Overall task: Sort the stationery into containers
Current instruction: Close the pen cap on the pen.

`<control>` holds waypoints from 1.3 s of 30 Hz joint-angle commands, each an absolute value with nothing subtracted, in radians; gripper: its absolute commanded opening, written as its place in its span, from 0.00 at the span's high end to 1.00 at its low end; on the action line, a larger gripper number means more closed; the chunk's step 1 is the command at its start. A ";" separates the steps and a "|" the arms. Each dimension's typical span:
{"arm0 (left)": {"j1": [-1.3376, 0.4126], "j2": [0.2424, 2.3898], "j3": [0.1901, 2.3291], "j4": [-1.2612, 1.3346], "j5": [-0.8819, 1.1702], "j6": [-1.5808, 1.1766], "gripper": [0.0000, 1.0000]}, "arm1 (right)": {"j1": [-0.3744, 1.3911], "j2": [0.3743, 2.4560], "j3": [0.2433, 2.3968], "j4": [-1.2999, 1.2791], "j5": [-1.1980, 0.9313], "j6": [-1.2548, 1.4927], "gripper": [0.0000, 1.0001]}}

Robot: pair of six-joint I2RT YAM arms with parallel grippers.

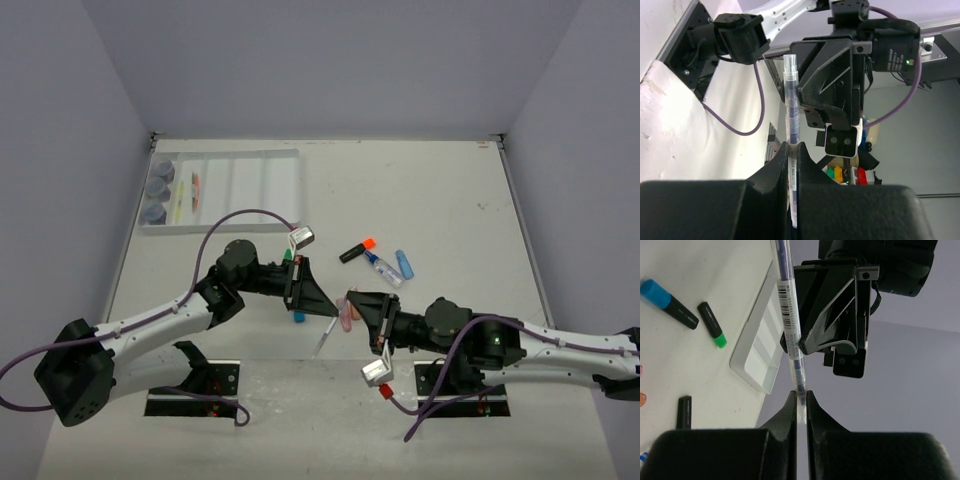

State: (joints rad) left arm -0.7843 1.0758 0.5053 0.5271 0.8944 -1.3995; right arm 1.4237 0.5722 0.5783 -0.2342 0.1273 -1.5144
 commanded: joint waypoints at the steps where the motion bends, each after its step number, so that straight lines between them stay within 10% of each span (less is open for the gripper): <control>1: -0.743 1.104 0.582 0.541 0.709 -1.359 1.00 | 1.479 0.626 0.629 -0.250 0.048 -1.558 1.00; 39: -0.713 1.191 0.703 0.496 0.905 -0.998 1.00 | 1.485 0.614 0.667 -0.235 0.114 -1.598 0.80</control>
State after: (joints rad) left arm -0.7192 1.1822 0.6687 0.4289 0.9333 -1.0344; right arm 1.4770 0.6212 0.6430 -0.3022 0.1544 -1.5907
